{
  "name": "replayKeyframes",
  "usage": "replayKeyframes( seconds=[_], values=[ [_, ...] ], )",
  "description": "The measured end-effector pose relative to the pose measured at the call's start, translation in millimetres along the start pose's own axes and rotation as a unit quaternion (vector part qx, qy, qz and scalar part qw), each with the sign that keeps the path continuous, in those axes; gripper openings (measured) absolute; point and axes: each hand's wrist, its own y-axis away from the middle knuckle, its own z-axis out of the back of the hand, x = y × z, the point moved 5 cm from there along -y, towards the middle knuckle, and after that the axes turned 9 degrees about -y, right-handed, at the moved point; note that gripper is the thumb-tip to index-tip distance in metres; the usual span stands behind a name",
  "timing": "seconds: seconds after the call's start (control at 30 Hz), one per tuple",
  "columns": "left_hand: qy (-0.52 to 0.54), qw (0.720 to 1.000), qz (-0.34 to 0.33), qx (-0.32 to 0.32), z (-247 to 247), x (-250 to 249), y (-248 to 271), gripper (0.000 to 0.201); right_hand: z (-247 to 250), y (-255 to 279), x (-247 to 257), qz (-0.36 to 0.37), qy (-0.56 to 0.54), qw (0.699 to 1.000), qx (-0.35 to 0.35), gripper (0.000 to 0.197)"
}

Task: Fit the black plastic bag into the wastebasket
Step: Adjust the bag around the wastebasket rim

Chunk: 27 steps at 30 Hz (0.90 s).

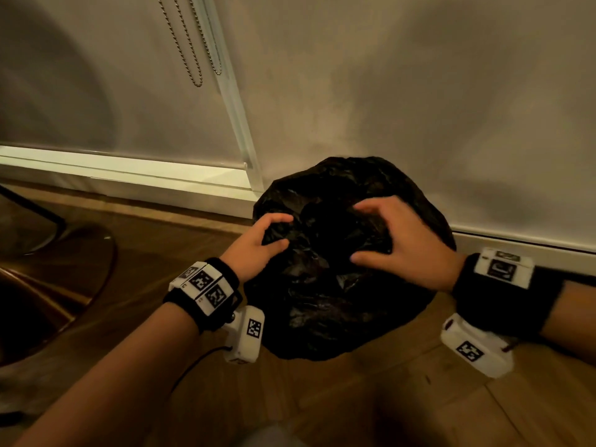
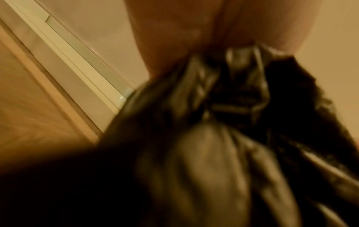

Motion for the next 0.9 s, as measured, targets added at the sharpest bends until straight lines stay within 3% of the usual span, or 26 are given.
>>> replayKeyframes(
  seconds=[0.07,0.13,0.23,0.3,0.37,0.47,0.53,0.6,0.67,0.73,0.8,0.87,0.9],
  values=[
    [0.065,0.998,-0.006,0.001,-7,-9,-4,0.040,-40,-1,12,0.016,-0.041,0.986,0.158,0.091],
    [0.146,0.989,-0.001,-0.006,-9,-16,-6,0.044,-77,1,8,0.030,0.043,0.957,0.286,0.091],
    [0.243,0.968,0.057,-0.002,-3,-11,0,0.055,-99,-1,-29,-0.026,0.132,0.927,0.350,0.065],
    [0.185,0.980,0.075,0.003,5,2,9,0.070,-92,-7,-50,-0.094,0.109,0.936,0.321,0.052],
    [0.131,0.986,0.100,0.026,5,18,19,0.081,-77,-14,-55,-0.122,0.059,0.954,0.267,0.052],
    [0.039,0.983,0.143,0.110,-15,35,30,0.075,-67,-21,-47,-0.122,0.019,0.967,0.222,0.060],
    [-0.022,0.979,0.143,0.145,-24,35,32,0.051,-79,-19,-44,-0.126,0.028,0.960,0.250,0.063],
    [-0.037,0.981,0.138,0.130,-21,27,32,0.029,-94,-11,-46,-0.144,0.031,0.932,0.331,0.059],
    [0.000,0.980,0.175,0.097,-7,26,34,0.034,-93,-5,-44,-0.165,-0.001,0.918,0.361,0.056],
    [0.000,0.974,0.215,0.076,7,32,38,0.045,-76,-7,-37,-0.175,-0.067,0.934,0.305,0.069],
    [-0.075,0.968,0.223,0.092,13,38,39,0.046,-58,-10,-29,-0.168,-0.094,0.949,0.248,0.078],
    [-0.116,0.969,0.197,0.090,15,40,32,0.037,-42,-18,-21,-0.098,-0.058,0.980,0.162,0.073],
    [-0.083,0.975,0.193,0.073,17,40,28,0.040,-32,-25,-19,-0.060,-0.037,0.993,0.099,0.071]
  ],
)
